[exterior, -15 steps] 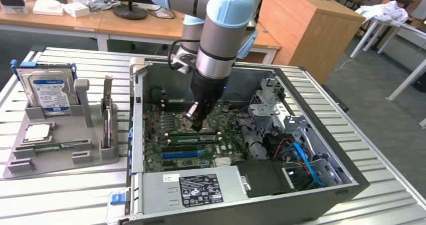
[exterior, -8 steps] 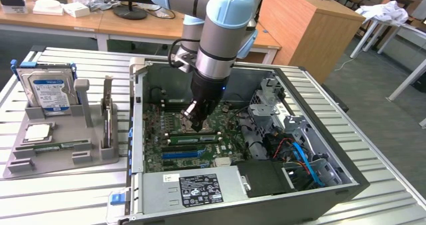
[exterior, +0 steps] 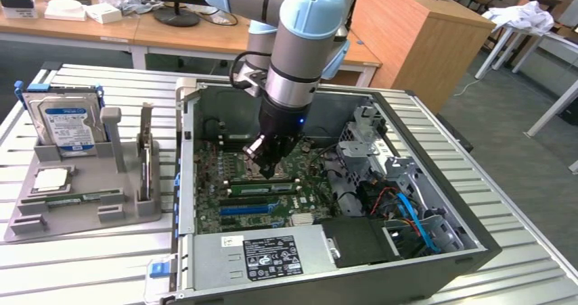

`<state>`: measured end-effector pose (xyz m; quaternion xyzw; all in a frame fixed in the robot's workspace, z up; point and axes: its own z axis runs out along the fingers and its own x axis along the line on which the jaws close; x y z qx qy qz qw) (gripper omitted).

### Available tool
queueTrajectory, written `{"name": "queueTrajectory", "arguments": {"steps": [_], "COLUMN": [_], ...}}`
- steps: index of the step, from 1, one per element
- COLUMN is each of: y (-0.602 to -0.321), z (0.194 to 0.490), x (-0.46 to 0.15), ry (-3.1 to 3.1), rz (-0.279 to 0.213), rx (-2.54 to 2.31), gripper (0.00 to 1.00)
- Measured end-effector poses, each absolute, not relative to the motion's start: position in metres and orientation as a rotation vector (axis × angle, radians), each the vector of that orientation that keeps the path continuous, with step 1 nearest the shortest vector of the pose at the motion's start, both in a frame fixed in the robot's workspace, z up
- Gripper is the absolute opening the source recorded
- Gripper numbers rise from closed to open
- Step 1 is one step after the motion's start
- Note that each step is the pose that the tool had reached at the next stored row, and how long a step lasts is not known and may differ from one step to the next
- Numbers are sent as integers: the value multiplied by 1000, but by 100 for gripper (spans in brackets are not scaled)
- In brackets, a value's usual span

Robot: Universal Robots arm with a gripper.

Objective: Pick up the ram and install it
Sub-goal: 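Press down the ram until it locks into place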

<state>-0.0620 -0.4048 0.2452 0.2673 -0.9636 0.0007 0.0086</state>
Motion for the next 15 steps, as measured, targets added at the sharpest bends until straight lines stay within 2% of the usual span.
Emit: {"name": "queueTrajectory", "arguments": {"steps": [15], "y": [-405], "z": [245], "x": [-62], "ry": [-3095], "rz": [15], "rx": [509], "gripper": [10]}}
